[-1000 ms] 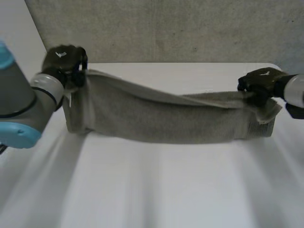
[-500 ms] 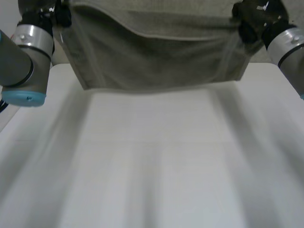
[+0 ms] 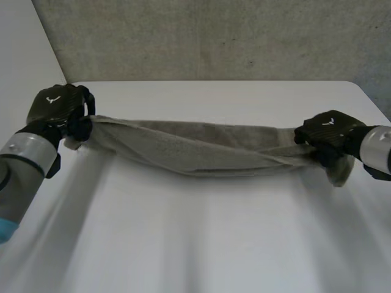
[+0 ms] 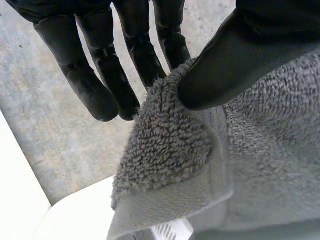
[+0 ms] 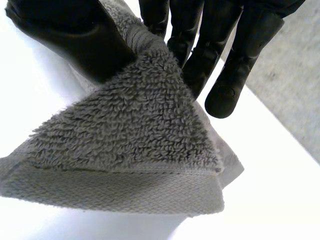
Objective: Fold the towel.
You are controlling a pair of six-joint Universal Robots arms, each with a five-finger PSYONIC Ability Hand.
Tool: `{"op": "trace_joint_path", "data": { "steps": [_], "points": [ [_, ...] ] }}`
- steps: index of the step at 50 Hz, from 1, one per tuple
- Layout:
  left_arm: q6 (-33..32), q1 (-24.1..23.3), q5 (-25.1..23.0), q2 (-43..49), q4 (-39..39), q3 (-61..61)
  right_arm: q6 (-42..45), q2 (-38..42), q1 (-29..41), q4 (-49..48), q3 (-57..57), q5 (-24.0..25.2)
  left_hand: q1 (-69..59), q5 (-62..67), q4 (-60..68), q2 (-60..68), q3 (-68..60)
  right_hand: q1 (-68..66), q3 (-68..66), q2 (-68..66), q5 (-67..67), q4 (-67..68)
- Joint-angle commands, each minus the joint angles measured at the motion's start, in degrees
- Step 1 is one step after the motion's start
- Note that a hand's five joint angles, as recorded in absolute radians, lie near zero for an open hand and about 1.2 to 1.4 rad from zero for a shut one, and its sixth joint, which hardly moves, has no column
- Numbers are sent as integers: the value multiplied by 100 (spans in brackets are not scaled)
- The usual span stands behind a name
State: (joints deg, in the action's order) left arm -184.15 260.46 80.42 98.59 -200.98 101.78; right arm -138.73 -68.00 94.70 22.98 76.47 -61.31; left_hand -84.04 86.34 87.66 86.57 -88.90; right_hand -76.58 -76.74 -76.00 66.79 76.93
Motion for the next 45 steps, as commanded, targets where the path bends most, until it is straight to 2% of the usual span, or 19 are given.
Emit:
{"op": "trace_joint_path", "data": {
  "steps": [1, 6, 8, 14, 19, 25, 30, 35, 41, 42, 43, 44, 45],
  "points": [
    [37, 216, -211, -385, -38, 219, -14, 23, -162, 514, -423, 110, 404, -1634, -766, -657, 890, -342, -326, -400, 321, 307],
    [2, 154, -211, 107, -73, -44, -40, 647, -118, 505, -809, 110, 404, -1634, -766, -657, 890, -342, -326, -400, 321, 307],
    [-7, 75, -167, 693, -73, -368, -58, 1085, -109, 523, -1159, 84, 404, -1634, -766, -657, 890, -342, -326, -400, 321, 307],
    [-15, -92, -123, 1540, -29, -976, -84, 1588, 14, 461, -1574, 66, 404, -1634, -766, -657, 890, -342, -326, -400, 321, 307],
    [-103, -241, 60, 2443, 6, -1940, -531, 2167, 198, 155, -2206, 40, 404, -1634, -766, -657, 890, -342, -326, -400, 321, 307],
    [-226, -268, 378, 2964, -29, -2567, -919, 2458, 225, -567, -2330, 14, 404, -1634, -766, -657, 890, -342, -326, -400, 321, 307],
    [-498, -364, 457, 3613, -64, -3286, -1025, 2712, 321, -1392, -2347, -381, 404, -1634, -766, -657, 890, -342, -326, -400, 321, 307],
    [-718, -443, 466, 3938, -73, -3664, -1016, 2914, 383, -1542, -2435, -610, 404, -1634, -766, -657, 890, -342, -326, -400, 321, 307],
    [-806, -488, 457, 4159, -99, -3929, -1016, 3126, 418, -1560, -2558, -645, 404, -1634, -766, -657, 890, -247, -231, -305, 226, 212],
    [-806, -514, 448, 4220, -126, -3999, -1016, 3187, 435, -1595, -2576, -645, 404, -1634, -766, -657, 890, 736, 752, 677, -756, -770],
    [-806, -531, 448, 4282, -143, -4060, -1007, 3240, 444, -1639, -2585, -645, 404, -1634, -766, -657, 890, 2760, 2776, 2702, -2781, -2795],
    [-806, -531, 448, 4334, -178, -4096, -1016, 3266, 453, -1683, -2585, -663, 404, -1634, -766, -657, 890, 5612, 5628, 5554, -5633, -5647],
    [-806, -531, 448, 4335, -179, -4096, -1016, 3267, 453, -1683, -2585, -663, 404, -1634, -766, -657, 890, 5640, 5656, 5582, -5661, -5675]
  ]
}}
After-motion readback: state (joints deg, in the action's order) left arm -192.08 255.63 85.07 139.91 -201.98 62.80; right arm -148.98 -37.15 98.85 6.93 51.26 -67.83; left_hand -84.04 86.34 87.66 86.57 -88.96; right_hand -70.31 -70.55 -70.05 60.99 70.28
